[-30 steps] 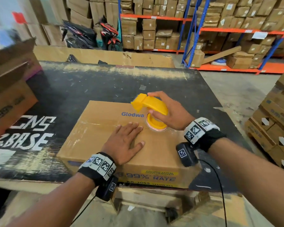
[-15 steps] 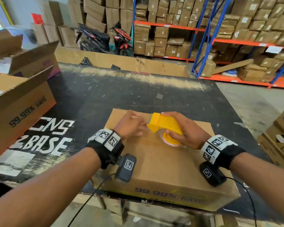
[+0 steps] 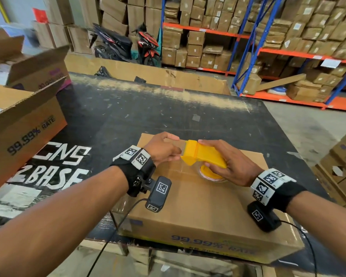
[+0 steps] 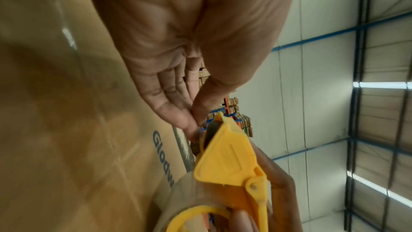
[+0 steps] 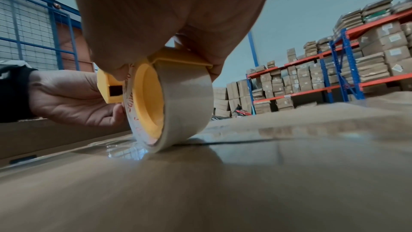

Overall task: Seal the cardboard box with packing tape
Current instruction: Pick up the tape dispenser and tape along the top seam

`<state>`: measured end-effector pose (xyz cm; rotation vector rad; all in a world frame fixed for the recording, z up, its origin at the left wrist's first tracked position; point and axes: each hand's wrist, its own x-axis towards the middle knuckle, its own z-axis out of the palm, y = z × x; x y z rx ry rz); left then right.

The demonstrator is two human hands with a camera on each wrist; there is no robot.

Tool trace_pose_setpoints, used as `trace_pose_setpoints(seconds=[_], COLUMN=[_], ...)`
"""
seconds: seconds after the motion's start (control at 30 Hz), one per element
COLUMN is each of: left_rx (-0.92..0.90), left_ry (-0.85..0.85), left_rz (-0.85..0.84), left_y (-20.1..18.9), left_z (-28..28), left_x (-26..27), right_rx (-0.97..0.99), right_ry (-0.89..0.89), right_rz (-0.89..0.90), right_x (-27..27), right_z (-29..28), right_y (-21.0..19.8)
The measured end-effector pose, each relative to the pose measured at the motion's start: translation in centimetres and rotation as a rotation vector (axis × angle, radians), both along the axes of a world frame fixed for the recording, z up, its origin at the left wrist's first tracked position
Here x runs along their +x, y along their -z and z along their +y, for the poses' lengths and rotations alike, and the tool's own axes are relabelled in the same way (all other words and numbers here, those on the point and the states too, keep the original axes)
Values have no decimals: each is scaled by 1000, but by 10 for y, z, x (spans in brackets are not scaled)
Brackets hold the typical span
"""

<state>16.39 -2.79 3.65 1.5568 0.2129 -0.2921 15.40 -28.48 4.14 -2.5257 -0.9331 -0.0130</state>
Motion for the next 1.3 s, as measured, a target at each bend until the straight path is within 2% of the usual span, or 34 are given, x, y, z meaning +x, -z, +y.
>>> trace_pose_setpoints(seconds=[0.1,0.27,0.47,0.73,1.1,1.17,1.2,1.3], left_rx=[115,162,109,50,0,123,292,1024], left_ry=[-33,-100,-167,-171,-120,-93,-58,142], left_rz=[-30,-40,-36,20,154,128,76,-63], left_y=[-6,-11,-1,36,58,58,56,55], left_z=[27,98,156,167,156,147,144,148], left_x=[7,6,-9,-17,-28,-26,-25,-20], right_rx=[-65,-97,-104,-145,-231,-239,-244,-256], right_ry=[-52,-139,-220,-281,-311,-313,-317,-314], right_rz=[-8,13,25,18,18,14,13,6], right_x=[6,16,28,38,42,41,40,41], right_z=[12,42,79,100,110,111,111,114], right_y=[-2,-7,-10,-17,-22,-22,-21,-21])
